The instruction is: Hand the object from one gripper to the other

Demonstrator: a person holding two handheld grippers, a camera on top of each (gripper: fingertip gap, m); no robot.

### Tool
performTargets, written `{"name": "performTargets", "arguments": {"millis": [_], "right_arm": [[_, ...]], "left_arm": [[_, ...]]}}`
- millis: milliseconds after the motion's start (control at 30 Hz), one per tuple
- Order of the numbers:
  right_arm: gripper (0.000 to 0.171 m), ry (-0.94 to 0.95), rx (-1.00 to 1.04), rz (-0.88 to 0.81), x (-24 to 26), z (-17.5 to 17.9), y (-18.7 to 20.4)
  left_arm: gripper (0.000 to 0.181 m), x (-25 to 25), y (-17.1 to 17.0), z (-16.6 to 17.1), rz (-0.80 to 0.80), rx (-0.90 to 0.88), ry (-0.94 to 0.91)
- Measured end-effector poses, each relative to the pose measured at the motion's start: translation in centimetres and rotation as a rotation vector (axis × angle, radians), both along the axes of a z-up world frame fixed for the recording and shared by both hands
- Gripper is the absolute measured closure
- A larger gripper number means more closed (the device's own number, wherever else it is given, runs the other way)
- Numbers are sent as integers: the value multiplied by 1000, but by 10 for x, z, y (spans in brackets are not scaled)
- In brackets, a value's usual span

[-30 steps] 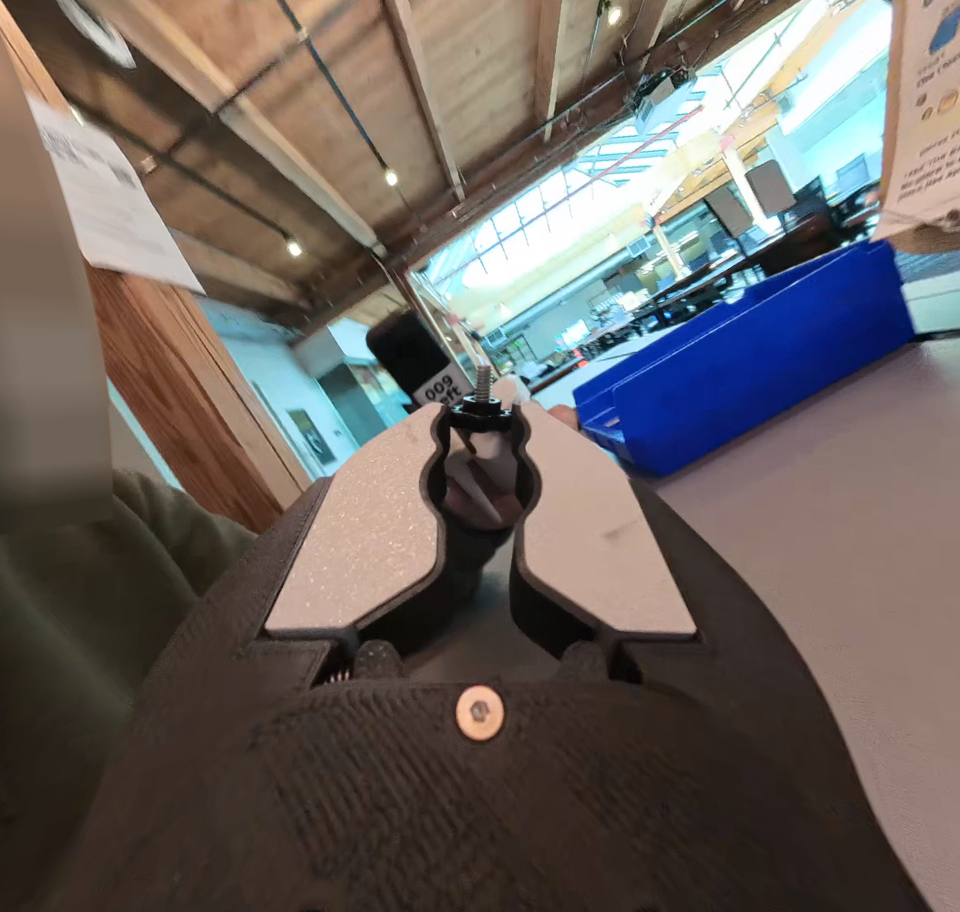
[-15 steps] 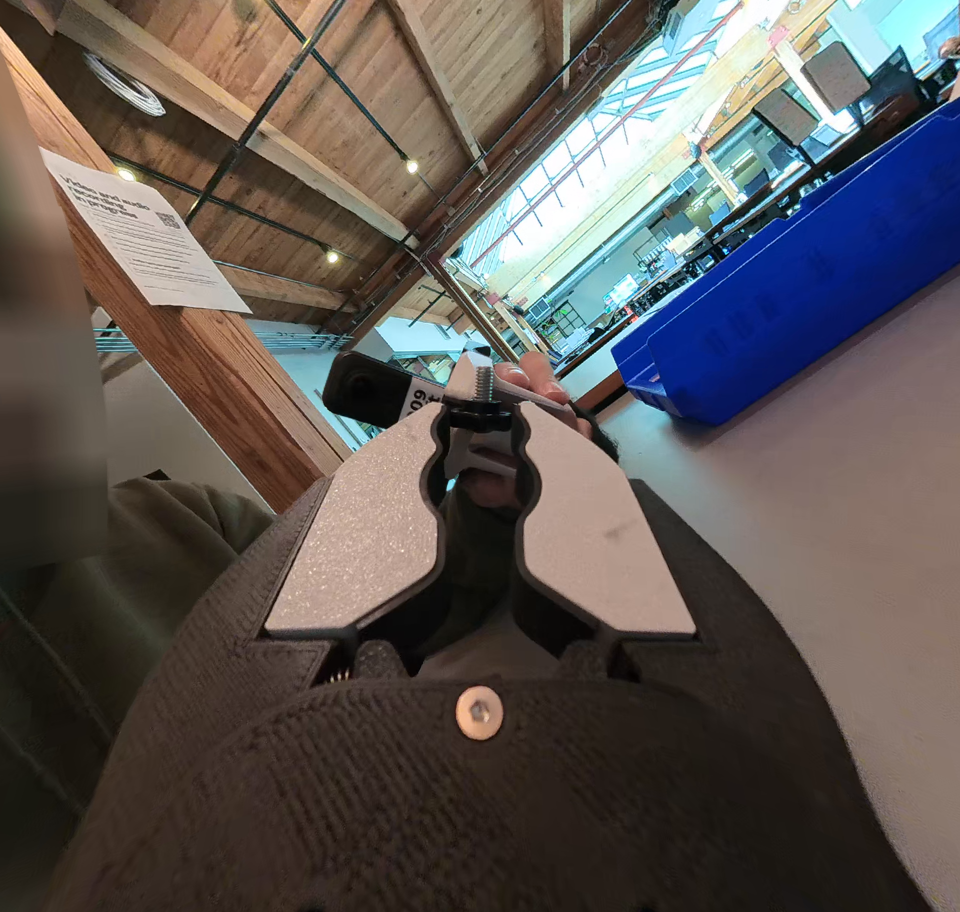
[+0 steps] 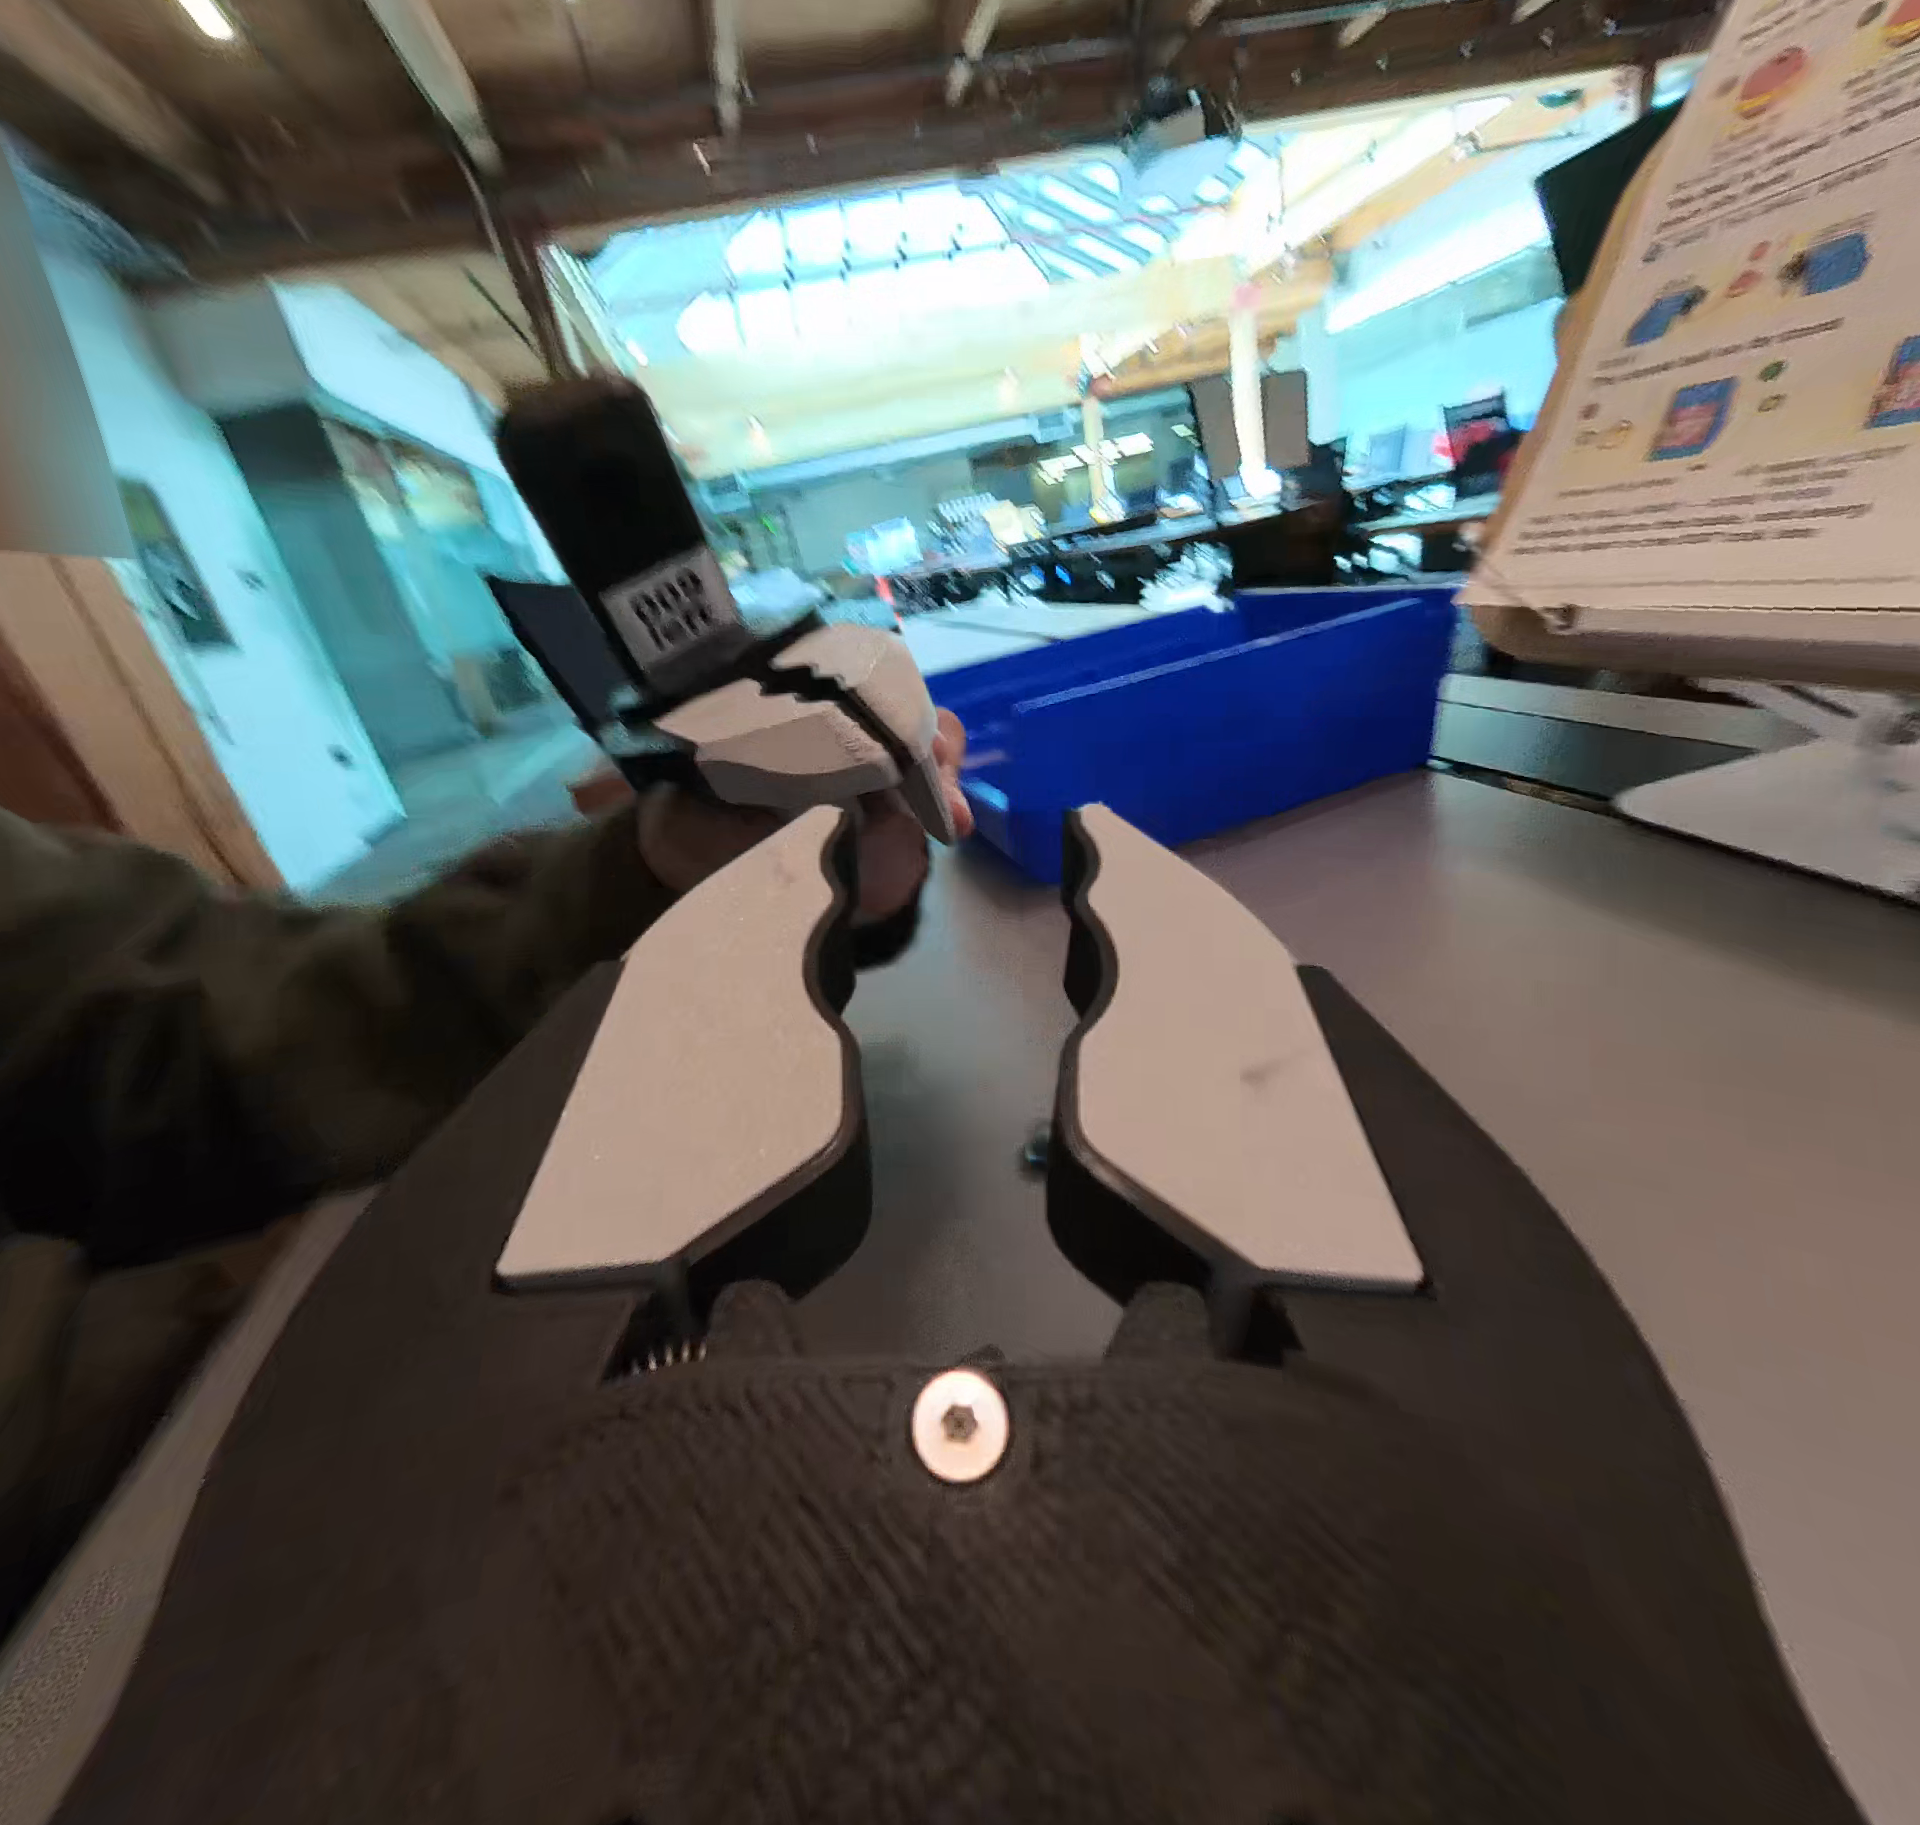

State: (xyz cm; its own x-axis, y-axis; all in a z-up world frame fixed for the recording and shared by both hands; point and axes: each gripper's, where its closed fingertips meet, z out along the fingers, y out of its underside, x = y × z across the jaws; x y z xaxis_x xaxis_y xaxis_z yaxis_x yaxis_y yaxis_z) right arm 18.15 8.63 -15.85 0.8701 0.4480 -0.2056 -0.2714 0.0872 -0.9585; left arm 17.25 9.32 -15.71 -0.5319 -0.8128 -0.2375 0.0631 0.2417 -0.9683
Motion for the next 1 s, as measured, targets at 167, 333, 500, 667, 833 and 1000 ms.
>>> {"name": "performTargets", "arguments": {"millis": [167, 333, 500, 667, 833, 1000], "right_arm": [[135, -241, -83, -142, 20, -19, 2], [142, -218, -206, -149, 37, -36, 0], [144, -212, -222, -141, 31, -41, 4], [145, -263, -251, -146, 28, -47, 6], [145, -282, -257, -106, 22, -50, 5], [145, -314, -272, -109, 19, -53, 6]], "left_arm": [[181, 6, 16, -26, 61, 54, 129], [176, -2, 0, -49, -68, 10, 288], [160, -4, -11, -84, -81, 200, 406], [157, -11, -14, -104, -120, 258, 494], [147, -19, -13, -114, -158, 280, 548], [147, -21, -15, -135, -161, 381, 600]]}}
